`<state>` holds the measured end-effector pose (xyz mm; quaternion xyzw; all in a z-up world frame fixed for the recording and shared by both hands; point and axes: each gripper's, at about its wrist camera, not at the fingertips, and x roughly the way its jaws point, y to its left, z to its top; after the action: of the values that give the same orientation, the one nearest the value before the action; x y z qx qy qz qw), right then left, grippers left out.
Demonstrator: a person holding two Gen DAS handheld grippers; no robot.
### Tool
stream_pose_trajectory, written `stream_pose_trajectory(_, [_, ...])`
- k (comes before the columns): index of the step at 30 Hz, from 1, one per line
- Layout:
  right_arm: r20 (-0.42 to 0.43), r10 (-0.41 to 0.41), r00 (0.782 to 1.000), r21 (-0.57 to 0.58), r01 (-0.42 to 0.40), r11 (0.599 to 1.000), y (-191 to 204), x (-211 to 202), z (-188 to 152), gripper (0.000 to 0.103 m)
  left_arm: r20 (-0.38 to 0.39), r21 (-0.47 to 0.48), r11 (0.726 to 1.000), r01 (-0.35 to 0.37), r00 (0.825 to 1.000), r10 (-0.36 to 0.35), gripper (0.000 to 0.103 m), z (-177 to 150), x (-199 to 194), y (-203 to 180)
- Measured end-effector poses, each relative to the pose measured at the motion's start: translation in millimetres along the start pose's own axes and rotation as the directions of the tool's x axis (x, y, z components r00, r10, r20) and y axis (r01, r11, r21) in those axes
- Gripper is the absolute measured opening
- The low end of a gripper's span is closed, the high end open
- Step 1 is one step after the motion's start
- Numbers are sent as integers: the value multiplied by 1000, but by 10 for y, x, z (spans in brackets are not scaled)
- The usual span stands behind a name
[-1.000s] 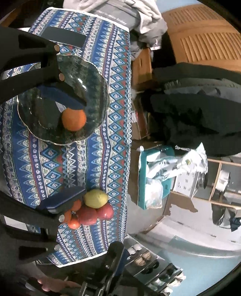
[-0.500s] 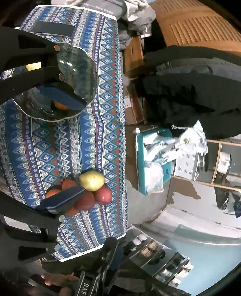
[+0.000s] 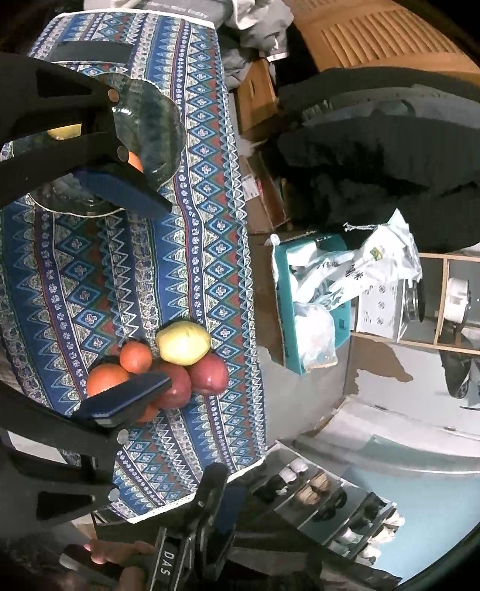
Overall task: Organize fruits
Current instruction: 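Move both open tools back to the fruit cluster, then grasp a red apple with the right tool while the left tool grasps a yellow pear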
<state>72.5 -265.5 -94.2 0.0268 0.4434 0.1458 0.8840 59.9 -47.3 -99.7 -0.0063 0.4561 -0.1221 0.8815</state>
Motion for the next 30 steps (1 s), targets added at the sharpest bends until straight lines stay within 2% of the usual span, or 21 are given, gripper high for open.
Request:
stream_pose_trajectory(7, [-110, -10, 994, 34, 14, 999, -184, 461, -150, 82, -63, -10, 1000, 3, 998, -3, 86, 1, 330, 9])
stream_pose_trajectory(14, [-224, 5, 975, 84, 15, 996, -337, 937, -309, 82, -112, -16, 1000, -4, 994, 2, 86, -34, 670, 26])
stream_pose_trajectory(22, [-309, 27, 951, 110, 8, 994, -347, 1363, -448, 82, -153, -14, 1000, -8, 988, 5, 86, -89, 975, 47])
stream_pose_trajectory(30, [-353, 38, 935, 124, 7, 992, -369, 1596, -535, 82, -194, -34, 999, -8, 981, 1, 86, -104, 1139, 67])
